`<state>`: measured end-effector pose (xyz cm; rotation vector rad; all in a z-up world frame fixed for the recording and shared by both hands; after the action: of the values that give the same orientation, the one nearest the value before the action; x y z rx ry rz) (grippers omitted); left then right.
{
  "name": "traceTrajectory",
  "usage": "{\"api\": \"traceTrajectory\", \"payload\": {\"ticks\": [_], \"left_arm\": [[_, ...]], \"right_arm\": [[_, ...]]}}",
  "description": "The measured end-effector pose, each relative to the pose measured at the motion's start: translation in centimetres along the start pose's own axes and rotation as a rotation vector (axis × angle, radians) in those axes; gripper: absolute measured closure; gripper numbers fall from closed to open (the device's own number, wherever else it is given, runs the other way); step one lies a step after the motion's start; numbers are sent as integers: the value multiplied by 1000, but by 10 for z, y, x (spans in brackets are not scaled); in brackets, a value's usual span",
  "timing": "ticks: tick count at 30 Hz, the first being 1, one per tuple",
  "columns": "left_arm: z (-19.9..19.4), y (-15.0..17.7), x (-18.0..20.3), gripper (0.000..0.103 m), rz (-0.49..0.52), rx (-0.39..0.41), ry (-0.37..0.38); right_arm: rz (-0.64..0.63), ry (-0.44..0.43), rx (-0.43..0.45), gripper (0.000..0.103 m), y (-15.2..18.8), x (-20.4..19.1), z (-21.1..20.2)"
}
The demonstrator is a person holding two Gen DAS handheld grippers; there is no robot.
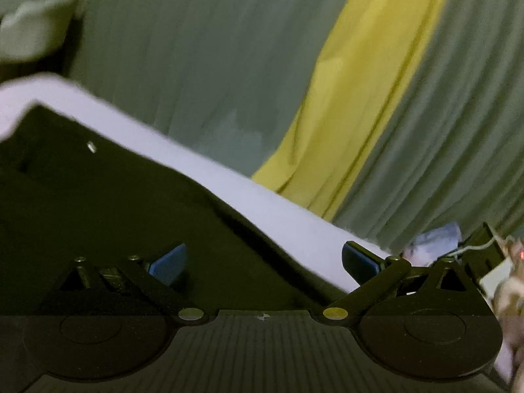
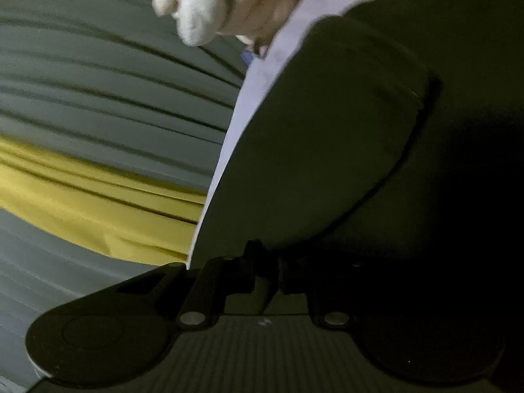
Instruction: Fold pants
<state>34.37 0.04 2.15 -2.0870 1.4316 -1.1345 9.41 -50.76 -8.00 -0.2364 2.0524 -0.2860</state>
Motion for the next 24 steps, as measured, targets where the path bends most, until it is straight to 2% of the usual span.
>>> {"api": "traceTrajectory", "payload": {"ticks": [4, 7, 9, 11, 12, 13, 14, 15, 17, 20, 24], "left_arm": [[50, -13, 4, 3, -115, -78, 5], [81, -12, 2, 24, -181, -146, 9], [101, -3, -1, 31, -231, -217, -5], [117, 4, -4, 50, -295, -274, 15], [122, 6, -5, 54, -323, -276, 24], [123, 8, -5, 68, -346, -270, 33], [124, 11, -5, 88, -358, -277, 45], [124, 12, -4, 91, -360, -290, 40], [116, 9, -5, 93, -307, -269, 31], [87, 6, 2, 94, -236, -179, 48], [19, 16, -3, 95, -233, -36, 120]], "right_arm": [[-5, -11, -3, 92, -8, 3, 4], [18, -24, -7, 92, -9, 3, 4], [21, -28, -10, 92, -12, 3, 6], [40, -36, -13, 91, -13, 6, 11], [53, -43, -16, 91, -14, 7, 11], [68, -54, -17, 91, -16, 8, 12], [80, -60, -16, 91, -18, 9, 12], [92, -67, -14, 91, -19, 9, 12], [104, -84, -6, 91, -18, 11, 7], [97, -107, 39, 93, -23, 8, -2], [73, -126, 151, 96, -38, 0, -26]]}}
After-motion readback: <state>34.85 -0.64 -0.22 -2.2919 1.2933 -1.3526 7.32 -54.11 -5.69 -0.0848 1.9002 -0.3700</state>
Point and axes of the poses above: each gripper's, at about its wrist camera, not at the fingertips, and z roughly the way its jaws point, x to its right, y to its underside, the point moved 7 cm from there along z, roughly the way its jaws point, and after that the axes turned 3 degrees about -z, right-handed, at the moved point
